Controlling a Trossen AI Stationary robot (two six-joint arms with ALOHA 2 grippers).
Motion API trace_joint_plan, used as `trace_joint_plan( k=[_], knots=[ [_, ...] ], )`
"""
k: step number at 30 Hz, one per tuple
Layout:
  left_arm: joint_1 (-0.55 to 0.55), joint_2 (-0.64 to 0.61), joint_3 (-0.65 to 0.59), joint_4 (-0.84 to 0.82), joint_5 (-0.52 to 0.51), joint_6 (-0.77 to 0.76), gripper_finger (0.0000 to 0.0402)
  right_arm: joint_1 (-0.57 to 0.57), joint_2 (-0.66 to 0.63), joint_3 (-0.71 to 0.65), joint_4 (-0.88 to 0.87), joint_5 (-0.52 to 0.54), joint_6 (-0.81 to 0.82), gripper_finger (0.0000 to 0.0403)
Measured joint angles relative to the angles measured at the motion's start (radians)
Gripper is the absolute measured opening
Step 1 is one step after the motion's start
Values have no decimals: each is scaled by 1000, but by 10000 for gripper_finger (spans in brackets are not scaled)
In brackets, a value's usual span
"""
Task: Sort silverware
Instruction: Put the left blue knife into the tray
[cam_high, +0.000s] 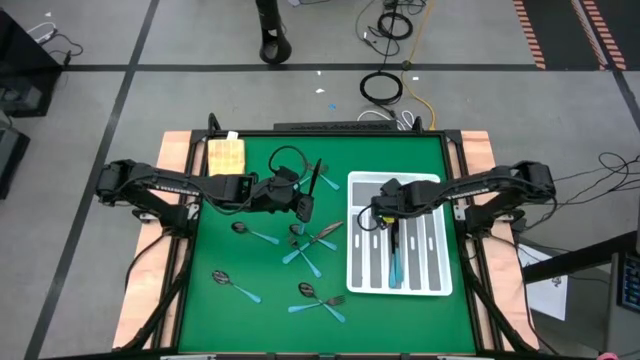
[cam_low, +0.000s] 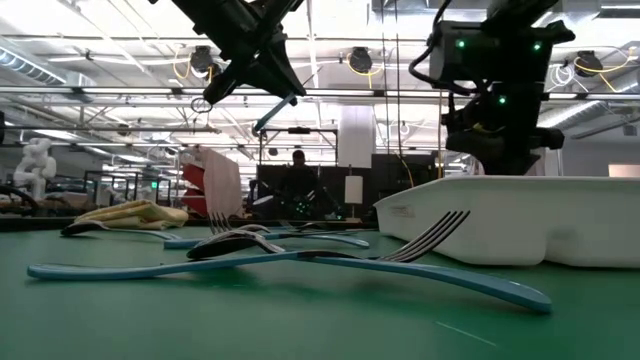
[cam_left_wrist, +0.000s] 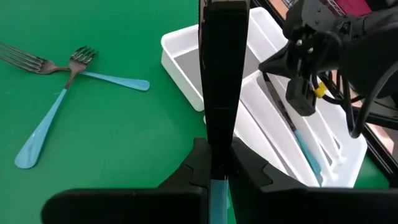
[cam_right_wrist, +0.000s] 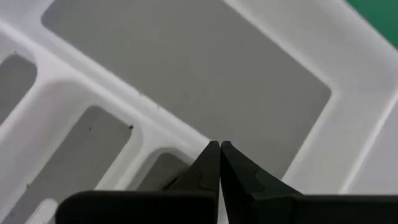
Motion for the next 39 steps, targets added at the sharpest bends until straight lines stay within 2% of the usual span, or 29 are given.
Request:
trace_joint_plan(
  k=[6,14,18,23,27,39],
  knots=[
    [-1,0,0,0,0,0,28,23,-40,0,-10,-23,23,0],
    [-4,0,0,25,0,-7,28,25,-204,0,-48,-16,62,0],
    [-7,0,0,49,0,-7,28,20,-247,0,-95,74,67,0],
    [-6,-1,0,47,0,-8,28,-1,-203,0,-106,88,54,0],
    [-6,-1,0,36,-1,-8,28,-2,-152,0,-59,58,44,0],
    [-6,-1,0,29,-2,-4,28,90,-3,0,-59,-23,83,0]
  ],
)
